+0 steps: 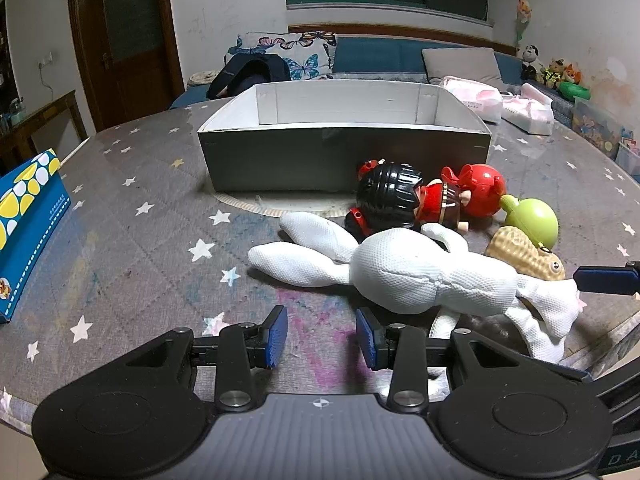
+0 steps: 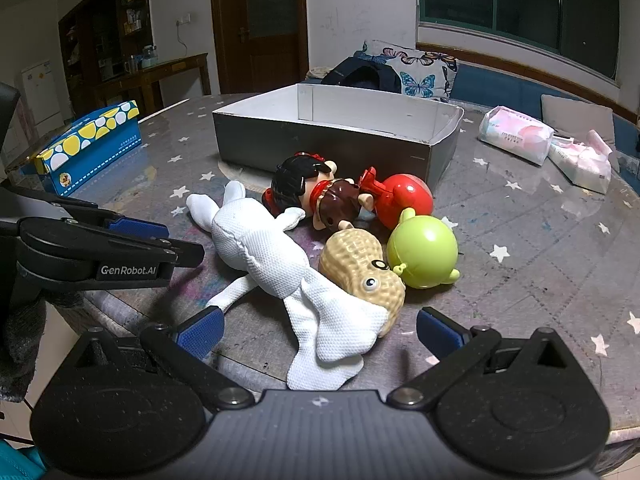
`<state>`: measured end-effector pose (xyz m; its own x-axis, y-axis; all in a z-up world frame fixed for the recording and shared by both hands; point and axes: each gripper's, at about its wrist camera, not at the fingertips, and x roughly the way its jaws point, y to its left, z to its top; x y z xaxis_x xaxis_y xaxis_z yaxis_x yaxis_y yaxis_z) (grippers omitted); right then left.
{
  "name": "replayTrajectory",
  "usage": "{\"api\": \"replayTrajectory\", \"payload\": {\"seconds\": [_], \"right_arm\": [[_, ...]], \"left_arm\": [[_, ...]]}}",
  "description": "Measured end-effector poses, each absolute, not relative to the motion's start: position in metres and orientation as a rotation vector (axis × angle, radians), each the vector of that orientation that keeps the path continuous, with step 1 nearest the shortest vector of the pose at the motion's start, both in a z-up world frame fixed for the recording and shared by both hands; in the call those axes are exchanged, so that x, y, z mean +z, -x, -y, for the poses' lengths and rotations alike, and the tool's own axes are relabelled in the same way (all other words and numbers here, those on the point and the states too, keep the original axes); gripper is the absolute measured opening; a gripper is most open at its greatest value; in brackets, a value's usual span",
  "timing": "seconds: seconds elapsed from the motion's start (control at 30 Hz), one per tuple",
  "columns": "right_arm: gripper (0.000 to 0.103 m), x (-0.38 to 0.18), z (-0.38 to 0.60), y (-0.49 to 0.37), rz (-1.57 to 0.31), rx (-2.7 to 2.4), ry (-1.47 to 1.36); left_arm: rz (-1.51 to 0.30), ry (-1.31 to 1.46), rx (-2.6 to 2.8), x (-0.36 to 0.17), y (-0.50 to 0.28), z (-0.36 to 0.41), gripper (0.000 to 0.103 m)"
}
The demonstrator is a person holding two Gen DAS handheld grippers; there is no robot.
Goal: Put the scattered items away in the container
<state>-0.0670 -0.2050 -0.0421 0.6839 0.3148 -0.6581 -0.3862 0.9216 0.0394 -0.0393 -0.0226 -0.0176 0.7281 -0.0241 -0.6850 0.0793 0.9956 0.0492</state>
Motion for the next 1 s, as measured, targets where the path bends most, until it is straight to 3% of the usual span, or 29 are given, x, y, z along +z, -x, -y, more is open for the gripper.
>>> {"api": "replayTrajectory", "payload": {"seconds": [1.0], "right_arm": [[0.103, -0.0446, 0.2057, 0.0646, -0.728, 0.401, 0.098]], "left_arm": [[-0.764, -0.087, -0.058, -0.0192, 0.0380, 0.0241, 0.041]]}}
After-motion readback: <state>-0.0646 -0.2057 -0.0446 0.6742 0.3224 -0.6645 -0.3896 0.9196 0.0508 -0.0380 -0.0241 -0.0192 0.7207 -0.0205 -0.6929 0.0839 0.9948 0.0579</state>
